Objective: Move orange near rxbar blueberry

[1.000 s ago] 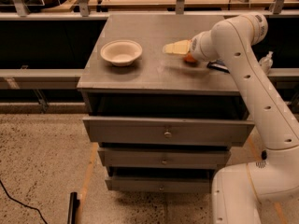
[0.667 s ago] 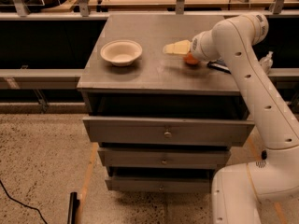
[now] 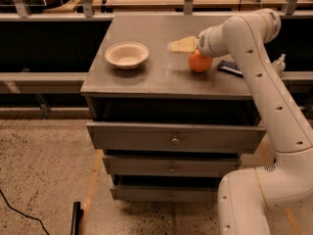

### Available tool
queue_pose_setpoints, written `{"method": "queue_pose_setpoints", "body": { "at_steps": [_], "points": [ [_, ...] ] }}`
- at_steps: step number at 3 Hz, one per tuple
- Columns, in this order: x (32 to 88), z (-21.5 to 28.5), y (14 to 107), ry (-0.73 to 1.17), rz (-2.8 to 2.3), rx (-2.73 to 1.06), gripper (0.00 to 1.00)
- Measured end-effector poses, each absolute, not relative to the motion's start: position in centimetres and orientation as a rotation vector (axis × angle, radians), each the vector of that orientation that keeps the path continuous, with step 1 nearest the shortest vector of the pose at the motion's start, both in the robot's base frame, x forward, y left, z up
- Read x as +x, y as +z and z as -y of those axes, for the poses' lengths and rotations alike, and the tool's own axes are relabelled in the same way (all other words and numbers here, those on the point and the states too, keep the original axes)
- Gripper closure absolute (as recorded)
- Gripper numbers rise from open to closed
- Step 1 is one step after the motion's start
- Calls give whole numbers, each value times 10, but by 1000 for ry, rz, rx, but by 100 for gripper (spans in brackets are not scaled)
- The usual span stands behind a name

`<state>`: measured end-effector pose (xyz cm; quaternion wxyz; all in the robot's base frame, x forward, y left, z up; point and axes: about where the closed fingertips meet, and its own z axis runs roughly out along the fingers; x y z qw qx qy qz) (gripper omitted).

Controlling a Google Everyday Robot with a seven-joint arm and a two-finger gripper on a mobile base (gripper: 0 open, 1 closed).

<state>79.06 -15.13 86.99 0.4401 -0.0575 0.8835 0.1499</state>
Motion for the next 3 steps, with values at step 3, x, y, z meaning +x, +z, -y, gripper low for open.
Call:
{"method": "queue_pose_setpoints", "body": {
  "at_steps": [3],
  "points": [
    [812,164,967,201,-2014,-193,0]
  ]
}}
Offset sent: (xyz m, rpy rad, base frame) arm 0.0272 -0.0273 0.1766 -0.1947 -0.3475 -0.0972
